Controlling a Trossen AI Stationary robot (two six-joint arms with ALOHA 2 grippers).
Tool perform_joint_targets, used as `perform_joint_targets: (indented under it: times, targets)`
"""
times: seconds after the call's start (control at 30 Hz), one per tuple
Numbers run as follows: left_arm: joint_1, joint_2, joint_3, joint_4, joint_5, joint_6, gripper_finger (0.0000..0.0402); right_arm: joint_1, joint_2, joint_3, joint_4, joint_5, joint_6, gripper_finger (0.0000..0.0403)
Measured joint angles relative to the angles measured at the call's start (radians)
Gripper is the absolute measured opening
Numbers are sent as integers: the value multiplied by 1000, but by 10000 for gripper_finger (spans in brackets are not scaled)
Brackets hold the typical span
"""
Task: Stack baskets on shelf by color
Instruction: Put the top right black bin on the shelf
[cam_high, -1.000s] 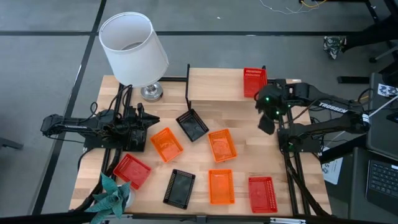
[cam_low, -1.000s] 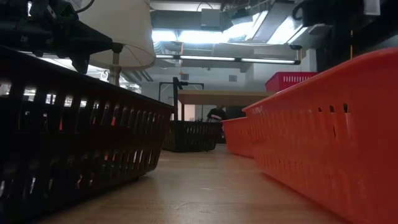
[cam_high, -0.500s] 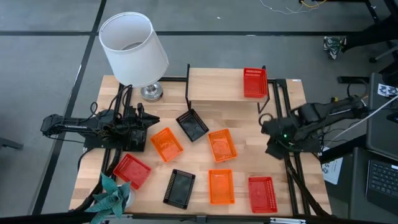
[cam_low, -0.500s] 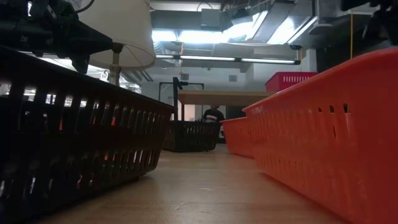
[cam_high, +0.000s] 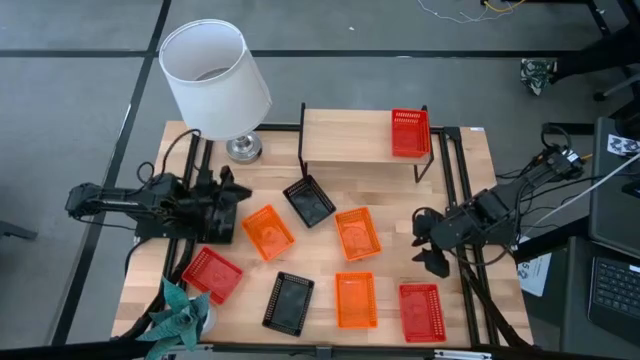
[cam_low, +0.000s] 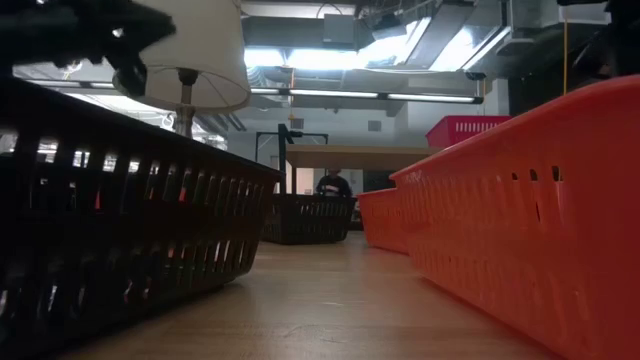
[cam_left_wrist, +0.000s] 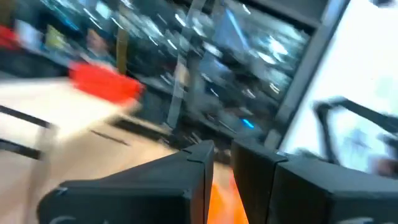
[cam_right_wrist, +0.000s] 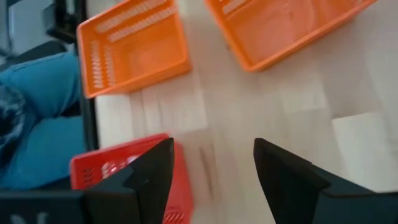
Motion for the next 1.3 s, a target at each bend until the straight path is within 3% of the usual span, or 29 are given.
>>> perform_joint_targets:
  times: [0.27, 0.4, 0.57, 0.67, 0.77, 0.93, 1.07, 1.3]
  targets:
    - [-129, 440, 385, -519, -163, -57, 25, 0, 0, -4, -1, 3, 39, 219]
    - [-194, 741, 561, -530, -208, -35, 12, 0, 0, -4, -1, 10, 49, 219]
    - [-226, 1107, 819, -535, -354, 62, 2, 0, -1, -4, -1, 29, 49, 219]
    - [-213, 1288, 980, -591, -294, 110, 0, 0, -1, -4, -3, 29, 49, 219]
    - [-198, 1416, 1133, -769, -290, 89, 0, 0, -1, -4, -3, 29, 49, 220]
    - [-159, 1585, 1308, -1059, -417, -35, 0, 0, -1, -4, -4, 29, 43, 219]
    - [-111, 1724, 1349, -1136, -394, -76, 0, 0, -1, -4, -4, 29, 10, 220]
    - [-45, 1877, 1446, -1104, -358, -39, 0, 0, -1, -4, -4, 29, -1, 220]
